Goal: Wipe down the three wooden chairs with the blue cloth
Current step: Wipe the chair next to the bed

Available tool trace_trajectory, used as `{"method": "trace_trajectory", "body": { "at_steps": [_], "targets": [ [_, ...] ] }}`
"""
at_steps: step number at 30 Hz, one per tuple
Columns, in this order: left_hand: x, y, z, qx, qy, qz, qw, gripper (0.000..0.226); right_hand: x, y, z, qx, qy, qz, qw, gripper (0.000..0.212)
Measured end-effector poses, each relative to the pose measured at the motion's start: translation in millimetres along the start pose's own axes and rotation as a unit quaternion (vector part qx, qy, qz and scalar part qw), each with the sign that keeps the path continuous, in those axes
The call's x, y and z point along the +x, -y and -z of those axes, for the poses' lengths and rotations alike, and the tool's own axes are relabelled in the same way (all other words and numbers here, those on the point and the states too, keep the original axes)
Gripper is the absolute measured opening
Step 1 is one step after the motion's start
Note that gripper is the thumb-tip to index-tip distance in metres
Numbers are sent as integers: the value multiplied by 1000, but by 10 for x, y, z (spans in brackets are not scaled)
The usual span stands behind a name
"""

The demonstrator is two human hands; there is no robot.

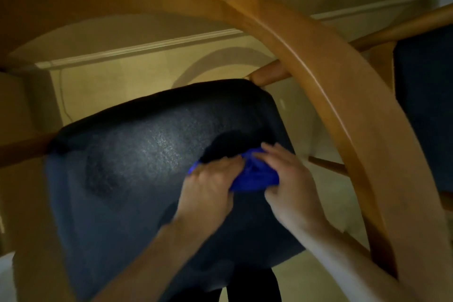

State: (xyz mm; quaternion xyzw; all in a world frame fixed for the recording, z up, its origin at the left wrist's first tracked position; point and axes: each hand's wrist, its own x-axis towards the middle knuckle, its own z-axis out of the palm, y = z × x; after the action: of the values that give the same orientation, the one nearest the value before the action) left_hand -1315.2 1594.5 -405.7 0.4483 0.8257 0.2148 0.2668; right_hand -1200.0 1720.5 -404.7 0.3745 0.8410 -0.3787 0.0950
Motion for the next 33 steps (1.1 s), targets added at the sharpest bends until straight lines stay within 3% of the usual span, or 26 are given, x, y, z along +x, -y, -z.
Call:
{"method": "trace_trajectory", "body": {
  "at_steps": [4,6,8,13,17,19,23,26,30,33],
  "targets": [
    [931,108,200,37,-90,-32,995,57,580,225,98,60,-190,-12,980,49],
    [1351,163,157,53,-69,-11,996,53,911,194,163,49,-234,-53,970,38],
    [1514,166,49,83,-40,-8,996,49,1129,106,180,39,-185,-113,975,41],
    [799,-58,-108,45,-16,-40,998,54,359,-85,127,10,-127,-97,987,34],
    [335,-203,-144,50,98,-59,992,50,-110,-144,236,-17,-51,-130,990,29],
    [639,-161,-41,114,88,-49,988,44,85,-16,321,24,-84,-122,989,32],
    [1433,34,283,174,-31,17,984,47,855,248,303,112,-165,-78,977,38],
    [1403,90,250,157,10,28,987,52,970,179,81,44,-184,-45,981,37],
    [605,-29,-2,37,-12,34,999,60,279,-124,-89,-4,-90,-26,996,59],
    [119,-154,-84,34,91,47,994,54,-176,-159,21,-71,-3,-29,997,68]
  ]
}}
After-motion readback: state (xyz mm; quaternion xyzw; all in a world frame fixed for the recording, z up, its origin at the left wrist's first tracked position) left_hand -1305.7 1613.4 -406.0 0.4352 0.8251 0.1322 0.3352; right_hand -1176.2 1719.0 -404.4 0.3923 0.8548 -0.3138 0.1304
